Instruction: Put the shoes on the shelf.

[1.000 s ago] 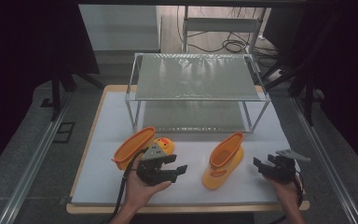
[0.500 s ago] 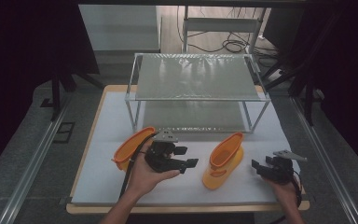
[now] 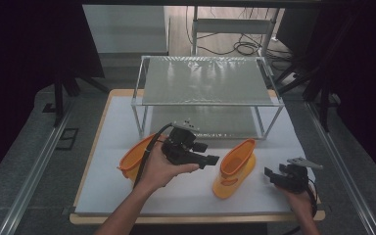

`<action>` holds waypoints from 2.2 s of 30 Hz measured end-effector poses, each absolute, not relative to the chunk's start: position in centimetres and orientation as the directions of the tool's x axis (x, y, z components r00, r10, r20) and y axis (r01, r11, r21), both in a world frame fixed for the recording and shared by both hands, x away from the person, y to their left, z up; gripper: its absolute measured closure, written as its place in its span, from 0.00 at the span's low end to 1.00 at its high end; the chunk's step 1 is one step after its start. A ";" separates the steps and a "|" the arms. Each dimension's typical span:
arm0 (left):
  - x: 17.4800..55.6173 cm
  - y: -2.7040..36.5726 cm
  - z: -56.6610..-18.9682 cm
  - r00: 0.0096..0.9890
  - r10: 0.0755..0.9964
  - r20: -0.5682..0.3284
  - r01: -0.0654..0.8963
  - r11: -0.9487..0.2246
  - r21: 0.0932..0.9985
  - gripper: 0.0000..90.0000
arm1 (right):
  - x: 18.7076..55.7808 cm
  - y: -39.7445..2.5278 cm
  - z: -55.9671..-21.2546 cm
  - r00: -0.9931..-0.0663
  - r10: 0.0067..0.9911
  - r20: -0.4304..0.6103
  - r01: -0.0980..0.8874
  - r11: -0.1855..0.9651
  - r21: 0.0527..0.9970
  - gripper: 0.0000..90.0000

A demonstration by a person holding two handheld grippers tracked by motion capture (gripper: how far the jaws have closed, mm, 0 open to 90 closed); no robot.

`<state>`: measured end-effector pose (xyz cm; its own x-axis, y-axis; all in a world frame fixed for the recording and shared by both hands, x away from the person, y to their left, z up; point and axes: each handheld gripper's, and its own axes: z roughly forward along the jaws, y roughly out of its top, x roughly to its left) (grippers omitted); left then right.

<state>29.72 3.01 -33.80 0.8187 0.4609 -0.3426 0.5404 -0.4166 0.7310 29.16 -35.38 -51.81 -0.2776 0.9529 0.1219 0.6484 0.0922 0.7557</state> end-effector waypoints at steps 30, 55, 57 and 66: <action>34.2 -4.0 -32.2 0.824 0.444 -0.351 0.566 -0.645 0.514 0.46 | 29.2 -35.4 -51.8 -0.280 0.953 0.114 0.646 0.099 0.757 0.35; 36.0 -7.5 -34.4 0.810 0.486 -0.327 0.582 -0.731 0.355 0.96 | 29.2 -35.5 -51.8 -0.282 0.952 0.121 0.647 0.096 0.756 0.35; 36.2 -7.1 -34.2 0.805 0.489 -0.337 0.590 -0.722 0.361 0.96 | 29.2 -35.5 -51.8 -0.285 0.951 0.122 0.646 0.096 0.757 0.35; 35.2 -3.1 -30.9 0.789 0.491 -0.369 0.613 -0.671 0.418 0.96 | 29.3 -35.5 -51.8 -0.283 0.952 0.120 0.647 0.097 0.756 0.35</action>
